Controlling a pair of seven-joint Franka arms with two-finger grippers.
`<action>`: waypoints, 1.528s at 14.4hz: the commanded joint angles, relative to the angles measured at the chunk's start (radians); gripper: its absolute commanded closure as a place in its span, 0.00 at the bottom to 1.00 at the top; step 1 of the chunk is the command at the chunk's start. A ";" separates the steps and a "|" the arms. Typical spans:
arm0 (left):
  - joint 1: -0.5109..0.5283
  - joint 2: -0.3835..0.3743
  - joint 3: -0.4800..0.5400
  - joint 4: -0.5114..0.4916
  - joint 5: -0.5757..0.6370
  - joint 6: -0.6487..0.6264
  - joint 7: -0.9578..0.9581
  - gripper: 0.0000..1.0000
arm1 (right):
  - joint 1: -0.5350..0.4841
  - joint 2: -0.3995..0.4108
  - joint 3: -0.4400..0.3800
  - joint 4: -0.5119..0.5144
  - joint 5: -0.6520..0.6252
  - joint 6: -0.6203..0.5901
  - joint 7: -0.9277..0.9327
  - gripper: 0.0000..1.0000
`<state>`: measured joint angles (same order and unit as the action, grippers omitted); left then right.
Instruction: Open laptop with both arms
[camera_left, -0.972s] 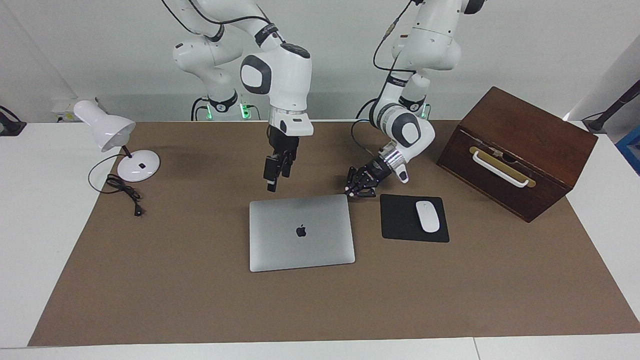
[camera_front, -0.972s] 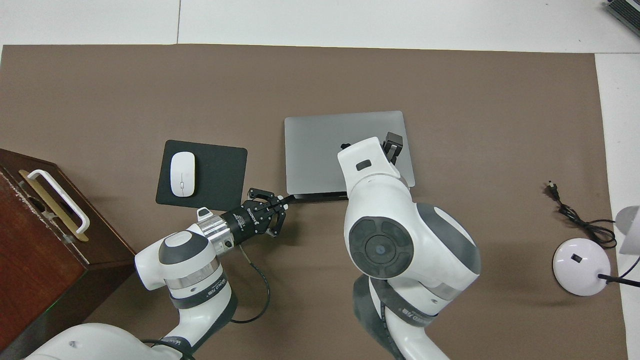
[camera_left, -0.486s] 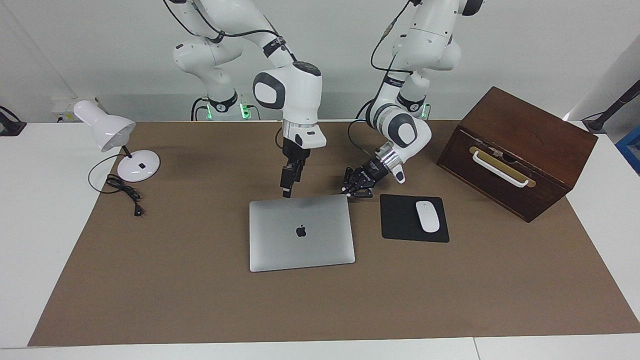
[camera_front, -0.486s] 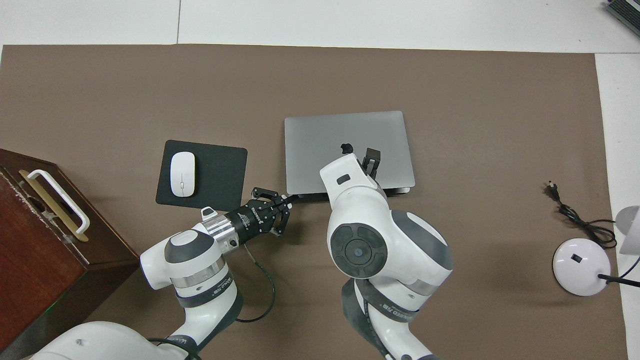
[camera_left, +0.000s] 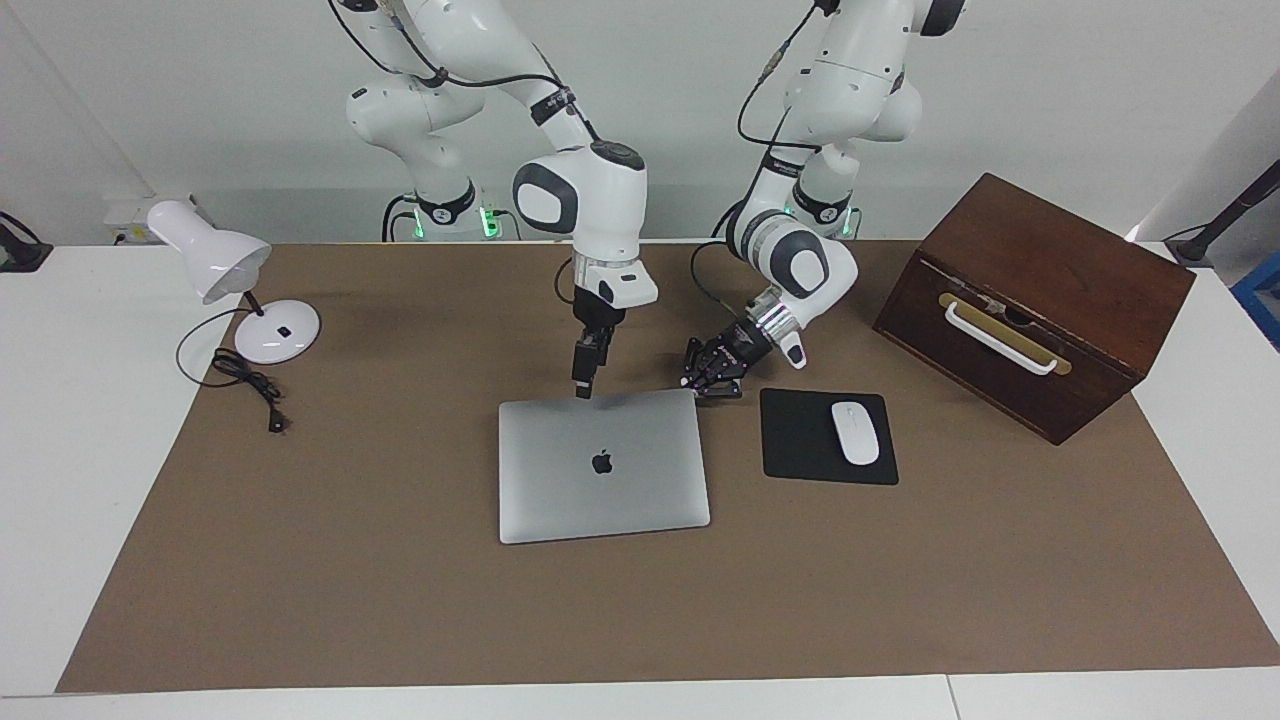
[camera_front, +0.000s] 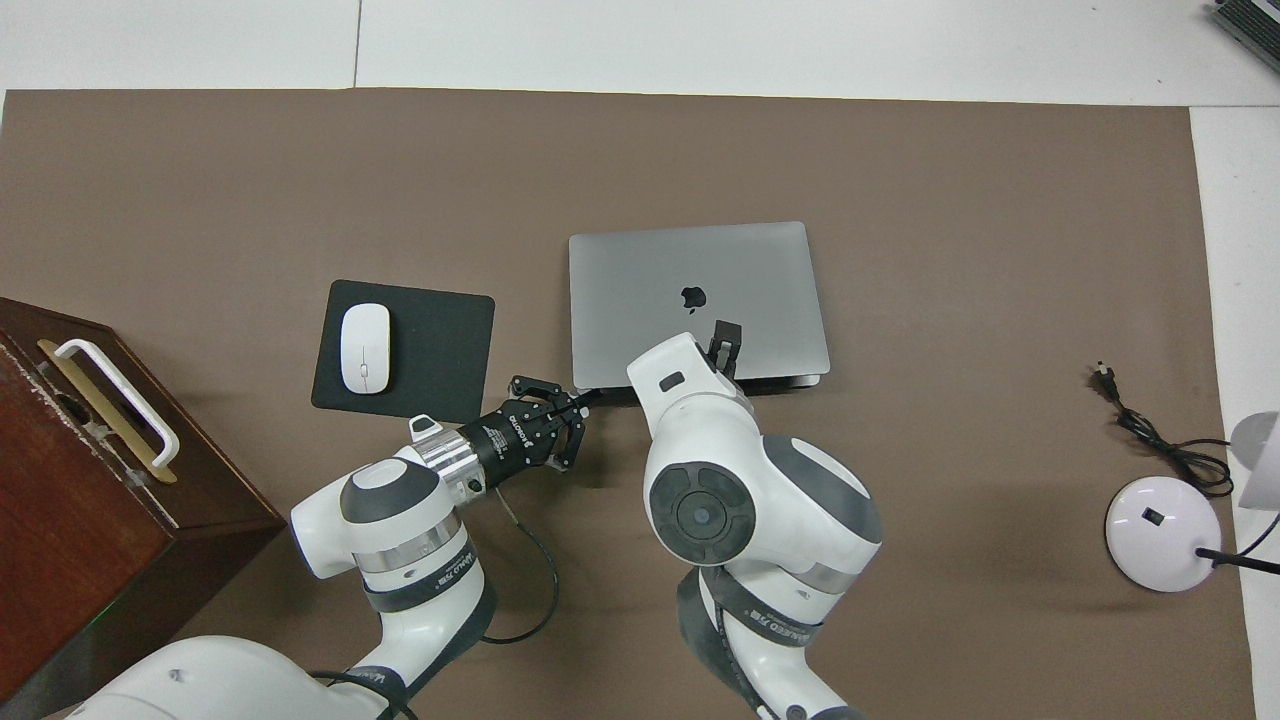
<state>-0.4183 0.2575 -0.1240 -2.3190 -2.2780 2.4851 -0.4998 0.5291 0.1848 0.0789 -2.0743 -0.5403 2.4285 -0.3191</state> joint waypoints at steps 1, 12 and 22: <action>-0.025 0.026 0.015 0.029 -0.035 0.028 0.021 1.00 | 0.005 0.024 -0.002 -0.007 -0.033 0.040 -0.005 0.00; -0.024 0.043 0.017 0.050 -0.041 0.040 0.023 1.00 | -0.021 0.084 -0.005 0.003 -0.102 0.116 0.038 0.00; -0.014 0.063 0.017 0.055 -0.041 0.040 0.043 1.00 | -0.038 0.107 -0.005 0.065 -0.119 0.113 0.037 0.00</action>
<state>-0.4192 0.2798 -0.1237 -2.2901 -2.2931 2.5010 -0.4878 0.5037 0.2702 0.0677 -2.0344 -0.6248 2.5217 -0.3043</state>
